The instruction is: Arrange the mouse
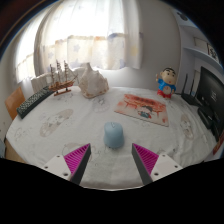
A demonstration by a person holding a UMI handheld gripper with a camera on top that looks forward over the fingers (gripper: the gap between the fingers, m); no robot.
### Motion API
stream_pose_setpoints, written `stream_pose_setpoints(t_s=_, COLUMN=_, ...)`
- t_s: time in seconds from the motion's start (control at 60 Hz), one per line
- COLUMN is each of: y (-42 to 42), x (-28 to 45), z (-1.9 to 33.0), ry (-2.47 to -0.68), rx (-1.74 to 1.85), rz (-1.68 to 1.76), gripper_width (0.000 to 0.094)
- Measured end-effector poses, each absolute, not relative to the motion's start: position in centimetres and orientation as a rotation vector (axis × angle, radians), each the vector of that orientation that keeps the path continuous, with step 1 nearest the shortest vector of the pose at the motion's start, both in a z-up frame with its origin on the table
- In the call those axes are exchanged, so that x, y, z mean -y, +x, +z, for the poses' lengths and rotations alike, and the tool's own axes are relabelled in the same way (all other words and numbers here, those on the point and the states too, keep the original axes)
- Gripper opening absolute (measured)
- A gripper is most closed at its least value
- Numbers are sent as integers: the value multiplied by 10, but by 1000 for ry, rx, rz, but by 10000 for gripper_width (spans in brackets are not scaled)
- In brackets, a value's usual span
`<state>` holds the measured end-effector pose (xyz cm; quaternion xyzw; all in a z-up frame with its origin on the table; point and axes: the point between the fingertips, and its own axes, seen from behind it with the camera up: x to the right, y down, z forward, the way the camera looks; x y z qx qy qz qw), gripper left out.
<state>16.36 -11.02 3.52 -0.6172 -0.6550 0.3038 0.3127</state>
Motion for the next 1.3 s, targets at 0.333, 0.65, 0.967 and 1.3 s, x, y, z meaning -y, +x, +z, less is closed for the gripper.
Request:
stream_pose_setpoints(t_s=0.333, y=94, x=107, z=-5, ry=-1613, rx=1714, rz=841, gripper_width=858)
stream_pose_setpoints(t_s=0.65, y=67, x=104, z=-14, ry=-1637, rx=1703, rz=865, gripper_width=858)
stream_pose_setpoints(t_s=0.967, y=55, x=101, z=-3, ry=-1583, rx=1711, rz=849, gripper_width=408)
stream_pose_setpoints(t_s=1.3, y=-22, x=56, z=105, ry=-1571, rx=1554, rz=888, gripper_width=404)
